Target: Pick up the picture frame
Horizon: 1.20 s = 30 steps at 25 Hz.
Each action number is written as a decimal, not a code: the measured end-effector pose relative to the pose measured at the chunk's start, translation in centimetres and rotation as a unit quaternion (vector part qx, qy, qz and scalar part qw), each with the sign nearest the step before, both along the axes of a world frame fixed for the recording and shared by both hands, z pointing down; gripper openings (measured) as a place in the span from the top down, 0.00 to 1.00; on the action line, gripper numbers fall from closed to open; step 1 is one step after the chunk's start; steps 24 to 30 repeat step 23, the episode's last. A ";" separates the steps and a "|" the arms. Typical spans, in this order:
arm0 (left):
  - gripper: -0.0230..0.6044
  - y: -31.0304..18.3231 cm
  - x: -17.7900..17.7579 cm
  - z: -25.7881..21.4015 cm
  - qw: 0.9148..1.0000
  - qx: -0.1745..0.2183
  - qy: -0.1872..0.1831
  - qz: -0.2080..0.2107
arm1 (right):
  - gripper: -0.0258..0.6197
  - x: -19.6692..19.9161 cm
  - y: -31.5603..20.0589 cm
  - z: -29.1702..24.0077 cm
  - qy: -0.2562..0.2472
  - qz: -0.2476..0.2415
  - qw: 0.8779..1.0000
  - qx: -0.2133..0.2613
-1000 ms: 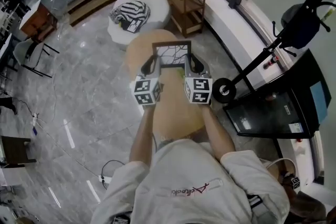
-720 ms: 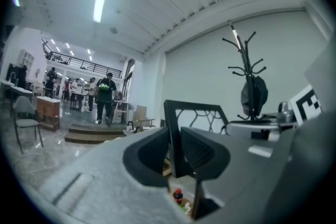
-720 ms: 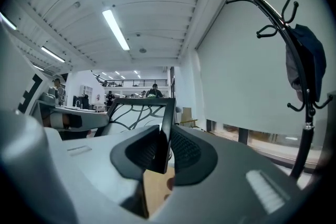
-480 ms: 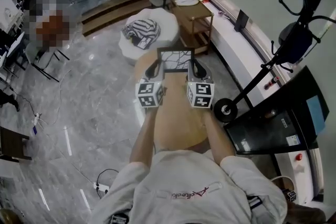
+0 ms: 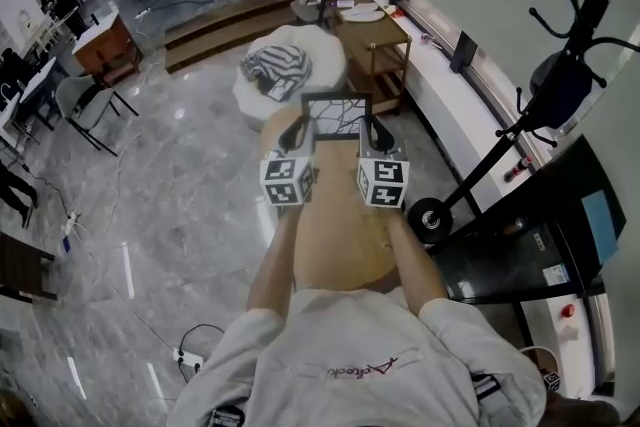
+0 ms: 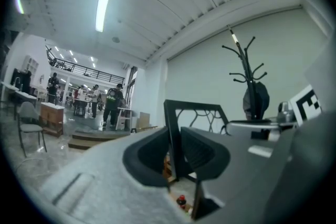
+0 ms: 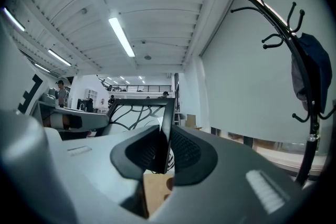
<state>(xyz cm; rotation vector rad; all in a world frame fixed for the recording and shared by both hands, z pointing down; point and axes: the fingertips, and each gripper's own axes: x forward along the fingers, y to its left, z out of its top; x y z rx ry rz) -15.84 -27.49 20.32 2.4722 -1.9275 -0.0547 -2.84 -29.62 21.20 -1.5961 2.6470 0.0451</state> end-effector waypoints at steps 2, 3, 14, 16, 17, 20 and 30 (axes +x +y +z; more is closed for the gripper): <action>0.85 0.2 0.1 0.0 1.000 -0.001 0.000 0.000 | 0.84 0.0 0.1 -0.1 0.000 -0.001 1.000 0.001; 0.85 0.2 0.1 0.0 1.000 -0.001 0.000 0.000 | 0.84 0.1 0.1 -0.1 0.000 -0.002 1.000 0.001; 0.85 0.2 1.2 -0.4 1.000 0.002 0.001 -0.003 | 0.84 1.1 0.0 -0.5 0.002 -0.005 1.000 0.005; 0.85 0.0 1.4 -0.5 1.000 0.005 0.001 -0.002 | 0.84 1.3 -0.1 -0.6 0.001 -0.004 1.000 0.006; 0.85 0.0 1.5 -0.6 1.000 0.006 0.001 -0.002 | 0.84 1.4 -0.1 -0.7 0.001 -0.004 1.000 0.006; 0.85 -0.1 1.7 -0.6 1.000 0.007 0.003 -0.002 | 0.84 1.5 -0.2 -0.7 0.000 -0.003 1.000 0.007; 0.85 -0.2 1.7 -0.4 1.000 0.006 0.004 -0.003 | 0.84 1.7 -0.3 -0.6 -0.001 -0.003 1.000 0.006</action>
